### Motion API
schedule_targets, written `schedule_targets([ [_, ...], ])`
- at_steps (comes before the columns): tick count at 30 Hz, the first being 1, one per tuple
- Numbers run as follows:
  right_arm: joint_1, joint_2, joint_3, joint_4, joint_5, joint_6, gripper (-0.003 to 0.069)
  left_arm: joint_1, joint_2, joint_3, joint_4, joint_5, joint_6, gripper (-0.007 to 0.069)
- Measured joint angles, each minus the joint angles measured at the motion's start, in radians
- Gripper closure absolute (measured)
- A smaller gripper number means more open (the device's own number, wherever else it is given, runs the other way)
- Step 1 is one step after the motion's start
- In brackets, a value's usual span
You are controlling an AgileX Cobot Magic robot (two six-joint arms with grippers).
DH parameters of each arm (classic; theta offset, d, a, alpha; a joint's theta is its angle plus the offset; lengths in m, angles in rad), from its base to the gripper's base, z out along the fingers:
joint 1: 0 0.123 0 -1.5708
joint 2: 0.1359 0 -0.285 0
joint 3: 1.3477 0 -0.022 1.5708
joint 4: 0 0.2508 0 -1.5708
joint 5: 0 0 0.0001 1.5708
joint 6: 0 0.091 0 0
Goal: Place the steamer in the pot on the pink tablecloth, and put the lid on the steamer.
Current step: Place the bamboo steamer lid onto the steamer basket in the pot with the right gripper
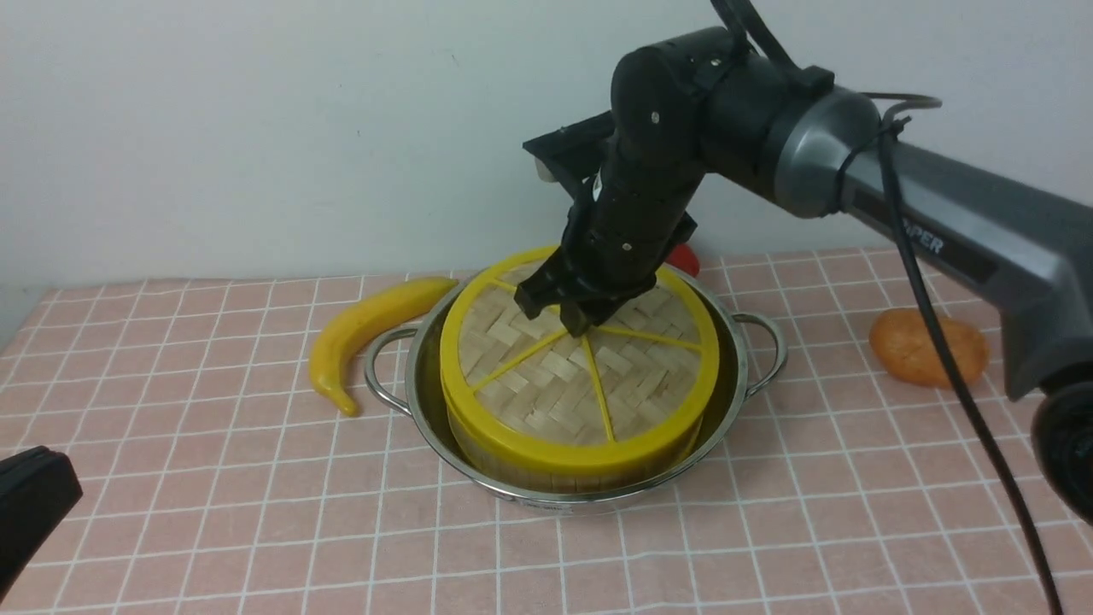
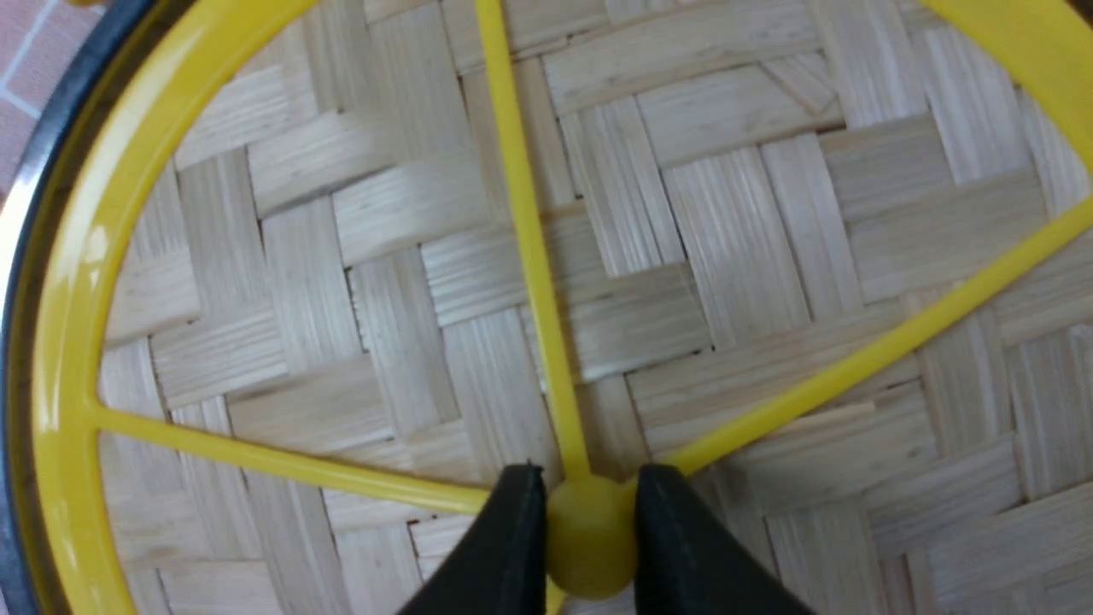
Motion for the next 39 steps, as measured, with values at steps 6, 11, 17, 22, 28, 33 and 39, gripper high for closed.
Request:
schedule_targets([
  [6,0.000,0.006,-0.059,-0.005,-0.013,0.014,0.0512,0.000,0.000,0.000,0.000,0.000,0.000,0.0633],
  [11,0.005,0.055,-0.060,-0.005,-0.041,0.015,0.0512,0.000,0.000,0.000,0.000,0.000,0.000,0.0633],
  [17,0.005,0.063,-0.065,-0.016,-0.041,0.015,0.0512,0.000,0.000,0.000,0.000,0.000,0.000,0.0633],
  [22,0.005,0.063,-0.066,-0.016,-0.041,0.015,0.0512,0.000,0.000,0.000,0.000,0.000,0.000,0.0633],
  [28,0.004,0.062,-0.066,-0.009,-0.041,0.016,0.0512,0.000,0.000,0.000,0.000,0.000,0.001,0.0633],
  [33,0.004,0.043,-0.061,-0.008,-0.025,0.019,0.0512,0.000,0.000,0.000,0.001,0.000,0.001,0.0633],
  [39,0.004,0.009,-0.058,-0.013,-0.021,0.033,0.0513,0.000,0.000,0.000,0.002,0.000,0.001,0.0633],
])
